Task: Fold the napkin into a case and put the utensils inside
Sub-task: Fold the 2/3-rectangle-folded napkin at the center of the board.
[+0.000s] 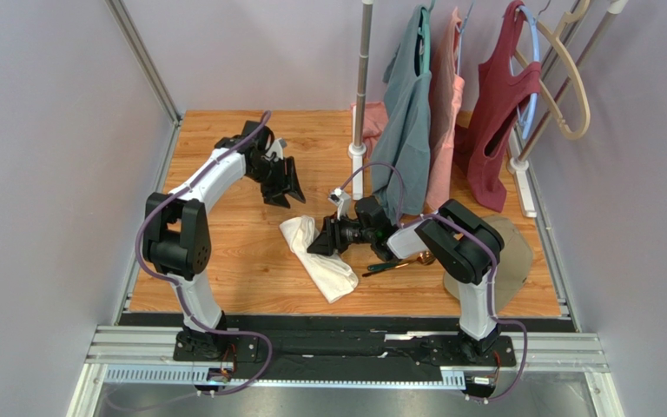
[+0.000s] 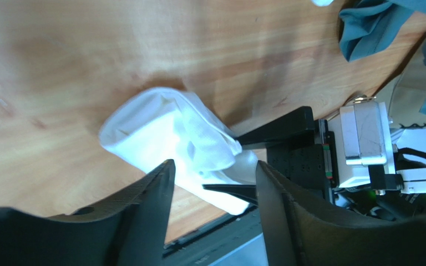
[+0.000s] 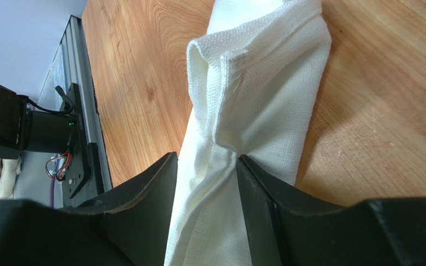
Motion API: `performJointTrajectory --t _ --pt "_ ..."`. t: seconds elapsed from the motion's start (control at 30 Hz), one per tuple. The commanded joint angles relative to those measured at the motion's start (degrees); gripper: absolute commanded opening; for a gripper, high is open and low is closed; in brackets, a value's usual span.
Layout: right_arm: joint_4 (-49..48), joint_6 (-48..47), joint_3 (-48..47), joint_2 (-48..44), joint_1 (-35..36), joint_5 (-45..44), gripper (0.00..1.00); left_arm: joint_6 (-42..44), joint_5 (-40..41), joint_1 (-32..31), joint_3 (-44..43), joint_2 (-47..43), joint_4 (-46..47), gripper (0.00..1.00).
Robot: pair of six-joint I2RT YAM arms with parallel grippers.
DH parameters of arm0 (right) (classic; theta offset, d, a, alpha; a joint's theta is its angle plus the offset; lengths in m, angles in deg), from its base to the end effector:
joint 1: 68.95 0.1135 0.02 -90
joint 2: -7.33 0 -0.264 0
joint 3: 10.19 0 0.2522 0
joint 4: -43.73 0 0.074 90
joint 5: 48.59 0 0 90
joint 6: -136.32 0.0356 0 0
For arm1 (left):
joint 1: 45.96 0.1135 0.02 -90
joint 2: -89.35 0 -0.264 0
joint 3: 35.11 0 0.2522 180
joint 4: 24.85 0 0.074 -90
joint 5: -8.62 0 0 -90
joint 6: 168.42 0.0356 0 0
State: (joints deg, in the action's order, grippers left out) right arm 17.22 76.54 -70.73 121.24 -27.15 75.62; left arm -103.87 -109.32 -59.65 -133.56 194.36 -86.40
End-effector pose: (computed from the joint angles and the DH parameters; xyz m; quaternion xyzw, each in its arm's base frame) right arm 0.2623 0.2614 0.1057 -0.2354 0.7946 0.4969 0.2574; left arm 0.3635 -0.1057 0.2418 -0.0520 0.9525 -0.2850 0.0942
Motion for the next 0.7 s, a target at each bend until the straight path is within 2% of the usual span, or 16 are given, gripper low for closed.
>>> performJointTrajectory --t 0.0,0.17,0.23,0.37,0.67 --pt "10.57 -0.77 3.80 3.25 0.47 -1.43 0.52 -6.62 7.62 -4.40 2.42 -5.96 2.00 0.67" --pt "10.12 -1.39 4.77 2.02 0.56 -2.93 0.52 -11.81 12.99 -7.83 -0.56 -2.02 -1.86 0.66" --pt "10.12 -1.56 5.04 1.84 0.56 -3.28 0.52 -12.51 14.67 -9.77 -4.51 1.49 -5.62 0.65" --pt "9.95 -1.48 4.86 1.23 0.56 -3.10 0.52 -13.83 23.43 -11.79 -10.40 5.72 -11.70 0.64" --pt "8.63 -1.74 6.09 1.32 0.56 -3.81 0.52 -13.49 22.41 -14.52 -16.12 11.35 -14.35 0.61"
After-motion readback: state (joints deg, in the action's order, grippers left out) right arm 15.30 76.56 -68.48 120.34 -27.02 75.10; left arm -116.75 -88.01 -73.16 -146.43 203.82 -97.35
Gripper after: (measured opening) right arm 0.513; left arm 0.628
